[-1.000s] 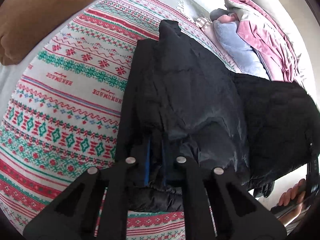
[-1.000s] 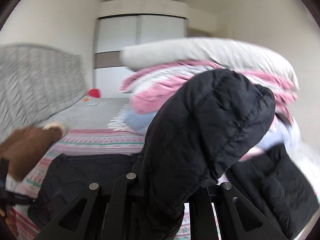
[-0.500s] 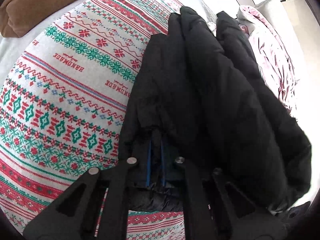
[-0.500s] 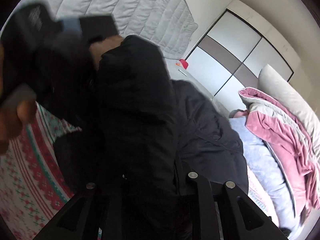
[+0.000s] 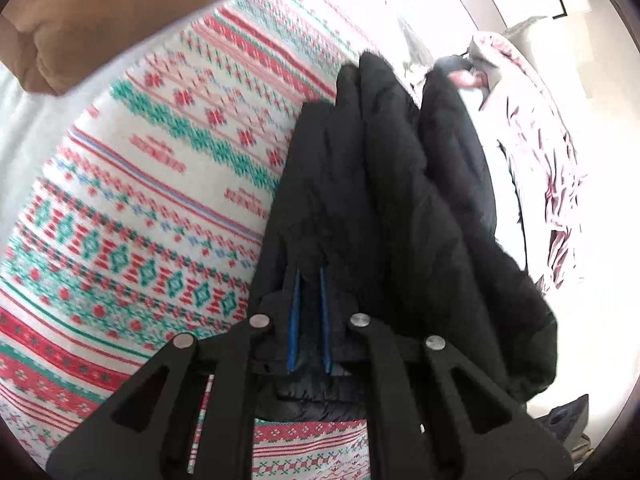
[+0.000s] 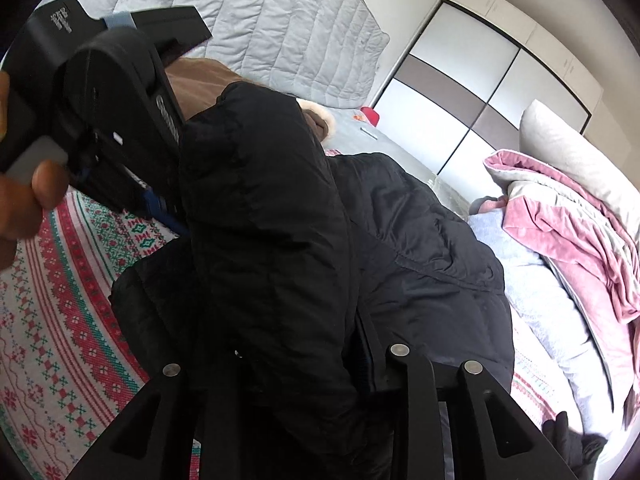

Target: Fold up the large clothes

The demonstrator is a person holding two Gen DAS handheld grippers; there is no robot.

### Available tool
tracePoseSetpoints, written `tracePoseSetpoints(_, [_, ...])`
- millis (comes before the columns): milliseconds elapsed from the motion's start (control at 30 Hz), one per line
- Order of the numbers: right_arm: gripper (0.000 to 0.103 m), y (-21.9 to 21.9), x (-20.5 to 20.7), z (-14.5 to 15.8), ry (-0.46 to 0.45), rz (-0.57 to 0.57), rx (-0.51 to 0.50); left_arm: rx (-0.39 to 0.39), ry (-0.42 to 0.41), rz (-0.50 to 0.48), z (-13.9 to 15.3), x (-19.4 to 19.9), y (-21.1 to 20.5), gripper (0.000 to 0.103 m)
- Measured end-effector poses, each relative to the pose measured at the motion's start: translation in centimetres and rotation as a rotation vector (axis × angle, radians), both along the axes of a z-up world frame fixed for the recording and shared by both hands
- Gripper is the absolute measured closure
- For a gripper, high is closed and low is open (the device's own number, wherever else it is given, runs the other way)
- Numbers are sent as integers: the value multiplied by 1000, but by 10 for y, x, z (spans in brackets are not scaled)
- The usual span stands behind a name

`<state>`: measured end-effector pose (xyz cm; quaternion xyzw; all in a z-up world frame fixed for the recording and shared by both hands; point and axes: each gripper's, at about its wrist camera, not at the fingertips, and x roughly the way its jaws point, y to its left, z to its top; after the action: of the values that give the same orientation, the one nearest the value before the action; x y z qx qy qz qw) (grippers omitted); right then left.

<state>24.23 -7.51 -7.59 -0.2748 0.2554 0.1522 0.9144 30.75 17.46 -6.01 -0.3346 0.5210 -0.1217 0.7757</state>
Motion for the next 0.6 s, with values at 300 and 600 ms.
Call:
tracePoseSetpoints(300, [72, -12, 10, 7, 43, 9, 56, -47, -80, 34, 13, -6, 28, 79])
tracePoseSetpoints(600, [82, -25, 16, 19, 43, 16, 98, -66, -206, -37, 46, 8, 8, 40])
